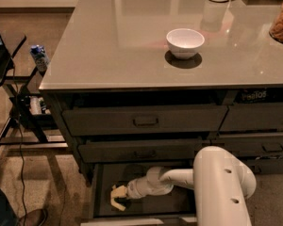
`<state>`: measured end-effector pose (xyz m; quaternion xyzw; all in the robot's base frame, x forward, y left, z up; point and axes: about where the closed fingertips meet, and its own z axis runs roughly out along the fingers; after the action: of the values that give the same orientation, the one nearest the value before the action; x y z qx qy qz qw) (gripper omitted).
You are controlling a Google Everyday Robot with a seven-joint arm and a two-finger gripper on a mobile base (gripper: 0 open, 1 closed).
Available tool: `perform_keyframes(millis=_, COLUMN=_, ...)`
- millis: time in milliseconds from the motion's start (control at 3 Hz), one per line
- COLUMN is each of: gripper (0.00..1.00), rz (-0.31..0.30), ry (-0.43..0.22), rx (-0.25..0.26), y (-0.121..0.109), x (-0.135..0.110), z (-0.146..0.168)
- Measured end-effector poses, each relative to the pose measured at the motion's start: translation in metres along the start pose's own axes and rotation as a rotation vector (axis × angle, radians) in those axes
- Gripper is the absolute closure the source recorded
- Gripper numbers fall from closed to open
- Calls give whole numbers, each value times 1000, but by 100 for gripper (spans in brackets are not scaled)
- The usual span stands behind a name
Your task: Place sponge into bottom drawer
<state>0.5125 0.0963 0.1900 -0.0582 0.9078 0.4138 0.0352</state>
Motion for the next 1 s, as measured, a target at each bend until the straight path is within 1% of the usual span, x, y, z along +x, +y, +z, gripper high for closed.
perform_keyframes(millis=667, gripper=100, rz=14, ry=-1, rx=20, y=-9, x=-5, z=19)
perform_keyframes(millis=1000, gripper=100, rz=34, ry=-5, rx=52, y=-19, x=0, z=25)
